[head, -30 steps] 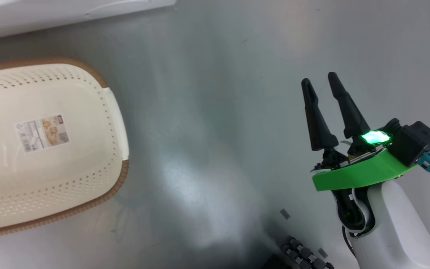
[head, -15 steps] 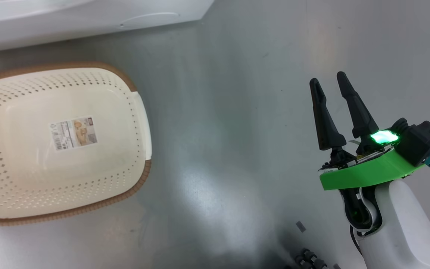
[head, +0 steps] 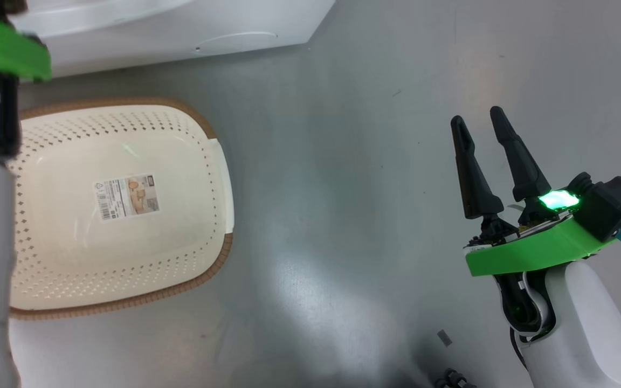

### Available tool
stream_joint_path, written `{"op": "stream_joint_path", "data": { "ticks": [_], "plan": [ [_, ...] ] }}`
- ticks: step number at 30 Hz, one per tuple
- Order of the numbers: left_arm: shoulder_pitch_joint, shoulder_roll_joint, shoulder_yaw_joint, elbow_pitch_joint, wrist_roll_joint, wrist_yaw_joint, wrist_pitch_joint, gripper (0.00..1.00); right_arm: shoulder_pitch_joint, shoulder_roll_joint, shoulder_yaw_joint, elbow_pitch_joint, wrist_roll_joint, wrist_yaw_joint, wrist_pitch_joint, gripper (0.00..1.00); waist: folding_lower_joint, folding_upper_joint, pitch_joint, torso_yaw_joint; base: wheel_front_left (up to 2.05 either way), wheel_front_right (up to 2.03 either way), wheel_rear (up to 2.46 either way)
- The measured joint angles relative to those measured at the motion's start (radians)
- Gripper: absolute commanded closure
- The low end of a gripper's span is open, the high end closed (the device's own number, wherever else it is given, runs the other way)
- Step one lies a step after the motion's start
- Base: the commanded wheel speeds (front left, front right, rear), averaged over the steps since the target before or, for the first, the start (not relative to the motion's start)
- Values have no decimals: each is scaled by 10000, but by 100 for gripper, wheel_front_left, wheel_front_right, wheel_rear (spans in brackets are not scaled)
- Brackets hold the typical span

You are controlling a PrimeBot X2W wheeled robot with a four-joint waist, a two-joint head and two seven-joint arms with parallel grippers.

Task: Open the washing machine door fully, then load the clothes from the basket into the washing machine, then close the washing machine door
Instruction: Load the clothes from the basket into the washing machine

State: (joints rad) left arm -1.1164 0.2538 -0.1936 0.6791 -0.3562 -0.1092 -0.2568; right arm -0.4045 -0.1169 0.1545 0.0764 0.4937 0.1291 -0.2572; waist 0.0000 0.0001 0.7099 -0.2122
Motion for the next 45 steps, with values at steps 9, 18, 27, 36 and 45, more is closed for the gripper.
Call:
{"op": "stream_joint_path", "data": {
  "ticks": [9,18,27,36,45],
  "plan": [
    [2635,293,341,-2652,-389,351,4,0,2,-102,-50,2,2,0,0,0,0,0,-110,166,0,0,0],
    [4992,514,433,-5469,-412,1175,104,0,-1,-109,-27,0,4,0,0,0,0,0,-72,191,0,0,0],
    [6409,606,445,-7095,-309,1549,280,0,-2,-146,-25,6,4,0,0,0,0,0,-43,185,0,0,0],
    [6403,608,332,-7315,-318,1622,543,0,-1,-157,19,63,4,0,0,0,0,0,-150,258,0,0,0],
    [5334,631,251,-6470,-523,1576,1197,0,-1,-157,253,165,17,0,0,0,0,0,-240,230,0,0,0]
  ]
}}
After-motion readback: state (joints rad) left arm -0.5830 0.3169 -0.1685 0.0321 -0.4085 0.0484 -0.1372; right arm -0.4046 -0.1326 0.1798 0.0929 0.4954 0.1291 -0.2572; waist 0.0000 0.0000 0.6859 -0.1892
